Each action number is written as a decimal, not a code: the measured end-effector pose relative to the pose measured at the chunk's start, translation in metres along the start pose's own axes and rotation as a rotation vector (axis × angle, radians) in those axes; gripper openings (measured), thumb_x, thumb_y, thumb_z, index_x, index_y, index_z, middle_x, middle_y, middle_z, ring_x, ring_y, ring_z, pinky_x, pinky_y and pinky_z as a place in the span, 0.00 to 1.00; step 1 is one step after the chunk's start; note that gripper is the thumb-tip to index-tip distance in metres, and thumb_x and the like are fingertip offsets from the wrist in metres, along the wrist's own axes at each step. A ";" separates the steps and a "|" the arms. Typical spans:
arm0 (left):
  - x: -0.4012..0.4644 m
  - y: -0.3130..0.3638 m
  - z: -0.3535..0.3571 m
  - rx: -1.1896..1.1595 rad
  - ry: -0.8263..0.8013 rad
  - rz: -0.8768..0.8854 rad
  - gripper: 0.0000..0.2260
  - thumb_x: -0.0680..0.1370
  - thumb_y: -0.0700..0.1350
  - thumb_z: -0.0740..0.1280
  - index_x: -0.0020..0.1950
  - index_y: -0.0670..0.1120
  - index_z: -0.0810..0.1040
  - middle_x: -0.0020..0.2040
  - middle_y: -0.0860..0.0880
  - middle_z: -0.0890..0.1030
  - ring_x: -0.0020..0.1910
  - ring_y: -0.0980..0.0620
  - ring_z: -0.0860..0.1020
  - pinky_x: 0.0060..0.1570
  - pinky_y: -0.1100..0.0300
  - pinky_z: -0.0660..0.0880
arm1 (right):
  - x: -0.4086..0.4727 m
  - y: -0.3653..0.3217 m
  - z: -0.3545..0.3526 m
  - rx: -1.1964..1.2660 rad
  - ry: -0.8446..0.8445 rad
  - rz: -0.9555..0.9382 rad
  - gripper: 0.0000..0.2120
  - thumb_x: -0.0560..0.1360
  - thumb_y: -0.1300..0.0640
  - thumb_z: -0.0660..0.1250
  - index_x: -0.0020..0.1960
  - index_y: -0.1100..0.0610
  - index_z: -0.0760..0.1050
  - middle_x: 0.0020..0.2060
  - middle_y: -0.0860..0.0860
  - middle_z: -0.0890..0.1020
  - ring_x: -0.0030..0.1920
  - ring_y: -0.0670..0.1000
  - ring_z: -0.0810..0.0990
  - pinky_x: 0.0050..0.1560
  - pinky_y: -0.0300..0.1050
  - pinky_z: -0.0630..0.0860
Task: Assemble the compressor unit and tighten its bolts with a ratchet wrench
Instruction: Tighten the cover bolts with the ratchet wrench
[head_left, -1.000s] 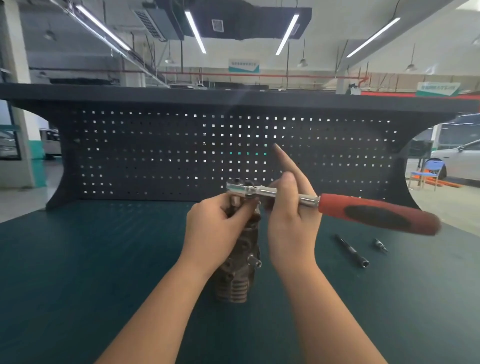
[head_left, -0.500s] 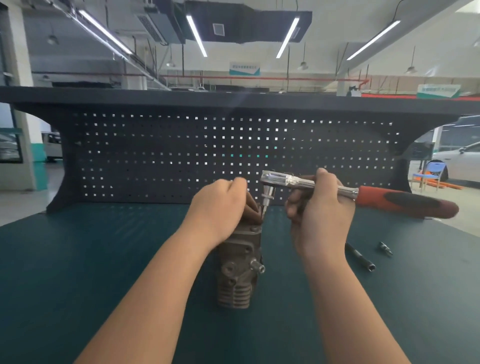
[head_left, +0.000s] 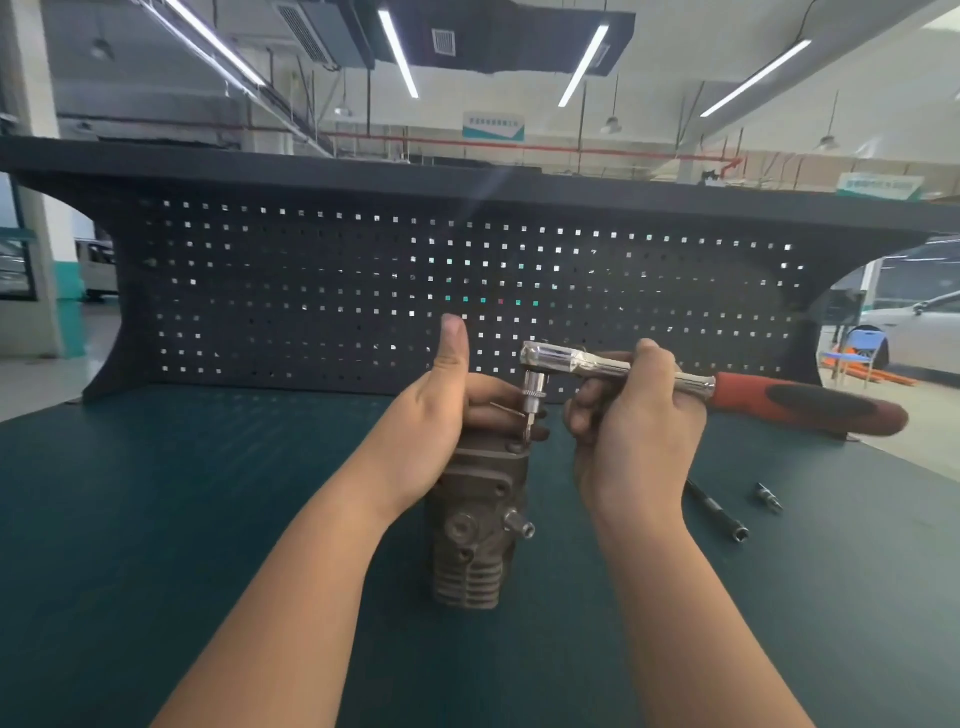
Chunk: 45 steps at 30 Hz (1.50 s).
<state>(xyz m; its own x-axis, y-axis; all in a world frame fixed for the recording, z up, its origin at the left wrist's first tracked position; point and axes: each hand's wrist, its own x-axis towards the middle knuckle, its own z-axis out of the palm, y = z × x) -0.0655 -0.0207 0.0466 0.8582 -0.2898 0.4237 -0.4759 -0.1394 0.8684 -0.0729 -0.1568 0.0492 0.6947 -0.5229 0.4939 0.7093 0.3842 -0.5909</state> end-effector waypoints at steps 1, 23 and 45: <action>-0.001 0.000 0.001 -0.012 -0.003 -0.009 0.41 0.65 0.77 0.42 0.46 0.54 0.86 0.43 0.50 0.87 0.45 0.56 0.85 0.39 0.66 0.78 | 0.000 0.000 0.001 0.011 0.005 0.017 0.16 0.79 0.59 0.56 0.33 0.57 0.67 0.19 0.50 0.72 0.17 0.48 0.67 0.20 0.35 0.64; 0.002 -0.011 0.003 0.051 0.002 0.177 0.19 0.64 0.64 0.71 0.45 0.53 0.86 0.42 0.51 0.87 0.44 0.54 0.85 0.50 0.56 0.78 | -0.018 0.001 0.004 -0.461 -0.119 -0.677 0.15 0.77 0.50 0.57 0.33 0.52 0.62 0.23 0.50 0.68 0.24 0.41 0.68 0.27 0.29 0.63; 0.001 -0.009 0.003 0.021 0.019 0.135 0.23 0.77 0.65 0.60 0.47 0.49 0.86 0.44 0.51 0.87 0.48 0.53 0.85 0.56 0.50 0.77 | -0.001 -0.002 0.005 0.185 0.078 -0.019 0.13 0.80 0.62 0.57 0.37 0.58 0.65 0.23 0.50 0.67 0.22 0.47 0.66 0.32 0.45 0.79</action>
<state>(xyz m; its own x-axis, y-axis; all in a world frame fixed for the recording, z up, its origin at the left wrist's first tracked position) -0.0607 -0.0224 0.0381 0.7897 -0.2889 0.5411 -0.5907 -0.1201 0.7979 -0.0747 -0.1530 0.0535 0.6749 -0.5857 0.4489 0.7369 0.5036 -0.4509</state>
